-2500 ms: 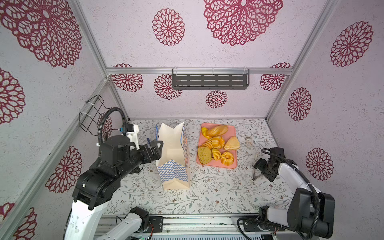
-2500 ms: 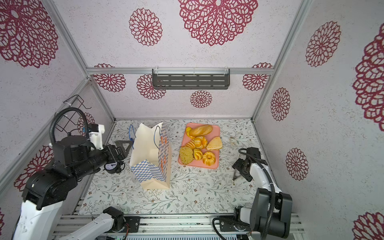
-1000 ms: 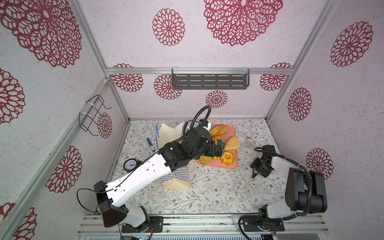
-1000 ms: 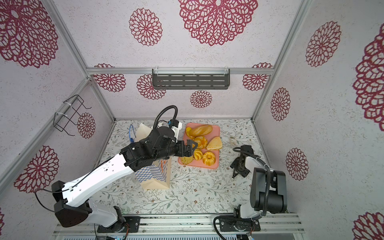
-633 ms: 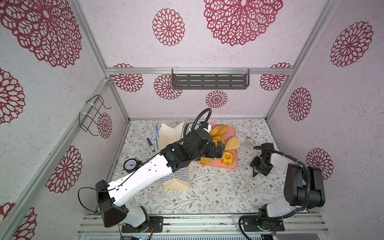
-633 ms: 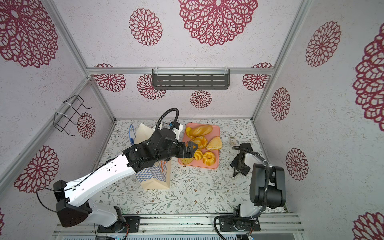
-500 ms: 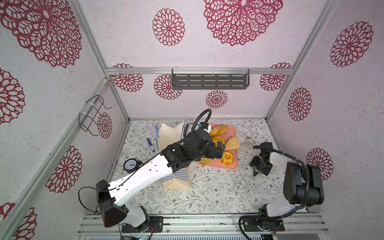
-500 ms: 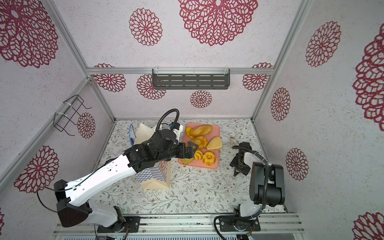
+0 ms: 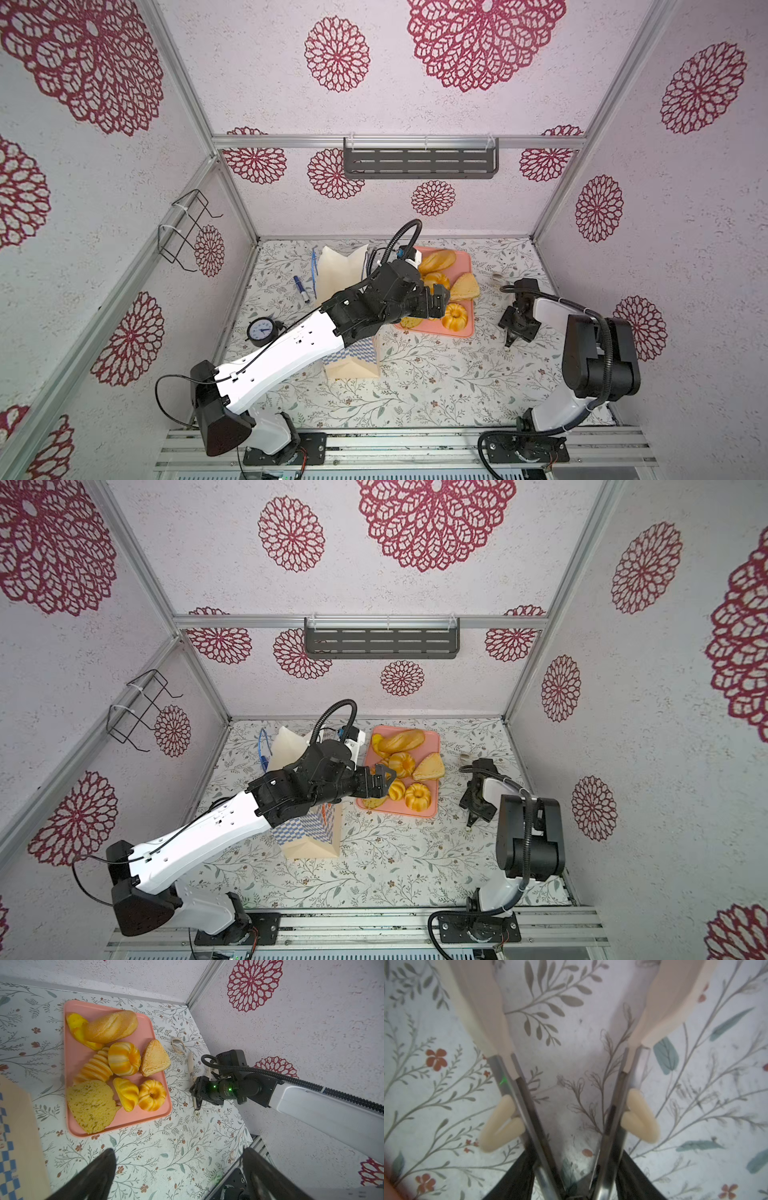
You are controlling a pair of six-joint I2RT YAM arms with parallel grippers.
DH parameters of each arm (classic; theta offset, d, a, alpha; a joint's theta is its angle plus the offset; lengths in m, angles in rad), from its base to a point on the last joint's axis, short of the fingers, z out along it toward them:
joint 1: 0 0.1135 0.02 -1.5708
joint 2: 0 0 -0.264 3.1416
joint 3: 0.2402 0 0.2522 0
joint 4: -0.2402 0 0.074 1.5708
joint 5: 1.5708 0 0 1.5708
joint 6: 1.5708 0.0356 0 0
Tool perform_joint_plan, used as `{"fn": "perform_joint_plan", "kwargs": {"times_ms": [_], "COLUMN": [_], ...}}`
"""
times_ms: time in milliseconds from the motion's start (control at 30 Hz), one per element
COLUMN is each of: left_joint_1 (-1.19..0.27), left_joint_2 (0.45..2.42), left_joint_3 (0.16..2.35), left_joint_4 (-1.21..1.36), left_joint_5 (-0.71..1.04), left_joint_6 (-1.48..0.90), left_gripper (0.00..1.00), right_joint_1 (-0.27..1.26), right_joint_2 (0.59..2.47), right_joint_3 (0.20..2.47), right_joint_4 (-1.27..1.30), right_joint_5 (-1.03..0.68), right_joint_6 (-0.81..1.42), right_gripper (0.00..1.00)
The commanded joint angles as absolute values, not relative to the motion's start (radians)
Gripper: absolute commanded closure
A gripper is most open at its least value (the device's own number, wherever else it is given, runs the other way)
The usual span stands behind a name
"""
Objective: Place the fake bread into the paper bag
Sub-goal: 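Close the right gripper on the white tongs while the left gripper hovers, then lift the tongs upright with the right gripper toward the left gripper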
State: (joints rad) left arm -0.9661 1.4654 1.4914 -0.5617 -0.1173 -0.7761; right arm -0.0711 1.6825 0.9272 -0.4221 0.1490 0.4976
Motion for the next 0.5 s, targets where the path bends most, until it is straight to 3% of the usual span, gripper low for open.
{"fn": "perform_joint_plan", "kwargs": {"times_ms": [0, 467], "left_joint_1": [-0.964, -0.89], "left_joint_2": [1.437, 1.443], "left_joint_3": [1.486, 1.494], "left_joint_4": [-0.545, -0.528], "left_joint_5": [-0.119, -0.023], "left_joint_6": [-0.787, -0.785], "left_gripper": [0.03, 0.03], "right_joint_1": [-0.083, -0.107], "right_joint_2": [1.715, 1.352], "right_joint_3": [0.878, 0.838], "right_joint_4": [-0.421, -0.523], "right_joint_5": [0.156, 0.223], "right_joint_6": [0.515, 0.477], "right_gripper": [0.51, 0.8]}}
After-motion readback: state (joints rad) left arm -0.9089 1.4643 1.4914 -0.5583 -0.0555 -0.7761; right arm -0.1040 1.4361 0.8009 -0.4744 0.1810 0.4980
